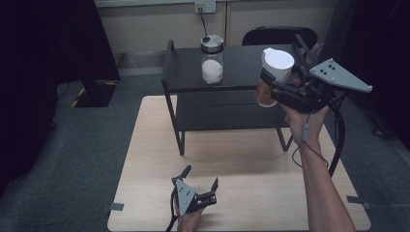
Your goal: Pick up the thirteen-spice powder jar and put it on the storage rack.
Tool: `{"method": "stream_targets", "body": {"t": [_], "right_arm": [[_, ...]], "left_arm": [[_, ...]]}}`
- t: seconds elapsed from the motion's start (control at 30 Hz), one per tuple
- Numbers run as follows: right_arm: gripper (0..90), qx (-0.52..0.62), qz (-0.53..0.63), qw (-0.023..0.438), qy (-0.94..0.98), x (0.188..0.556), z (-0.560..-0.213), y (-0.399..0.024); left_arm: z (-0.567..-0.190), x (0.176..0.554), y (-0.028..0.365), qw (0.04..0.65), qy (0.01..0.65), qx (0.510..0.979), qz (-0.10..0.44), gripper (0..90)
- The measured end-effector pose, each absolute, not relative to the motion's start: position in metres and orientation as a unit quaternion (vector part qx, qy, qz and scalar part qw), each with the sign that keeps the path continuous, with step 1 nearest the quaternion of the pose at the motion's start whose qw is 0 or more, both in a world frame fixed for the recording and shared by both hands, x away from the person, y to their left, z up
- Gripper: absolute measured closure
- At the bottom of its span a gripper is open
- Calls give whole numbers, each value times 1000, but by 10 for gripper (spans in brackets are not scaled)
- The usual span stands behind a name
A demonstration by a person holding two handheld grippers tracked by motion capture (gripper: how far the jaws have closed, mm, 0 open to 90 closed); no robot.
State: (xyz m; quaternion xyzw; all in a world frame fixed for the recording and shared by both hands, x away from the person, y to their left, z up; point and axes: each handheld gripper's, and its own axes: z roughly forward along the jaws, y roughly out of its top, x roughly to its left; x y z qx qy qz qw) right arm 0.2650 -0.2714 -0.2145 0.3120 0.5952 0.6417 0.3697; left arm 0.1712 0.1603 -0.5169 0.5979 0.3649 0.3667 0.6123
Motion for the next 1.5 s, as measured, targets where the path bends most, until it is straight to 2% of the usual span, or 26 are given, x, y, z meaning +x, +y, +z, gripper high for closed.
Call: {"method": "stream_targets", "body": {"t": [0.5, 1.0, 1.5], "right_arm": [[304, 317, 637, 377, 593, 278, -197, -266], [304, 349, 619, 383, 590, 312, -187, -248], [303, 356, 617, 394, 581, 323, -190, -236]], "left_arm": [[-517, 170, 159, 611, 367, 597, 369, 6], [-517, 170, 159, 613, 367, 596, 368, 6], [-517, 170, 158, 609, 368, 596, 371, 12]]}}
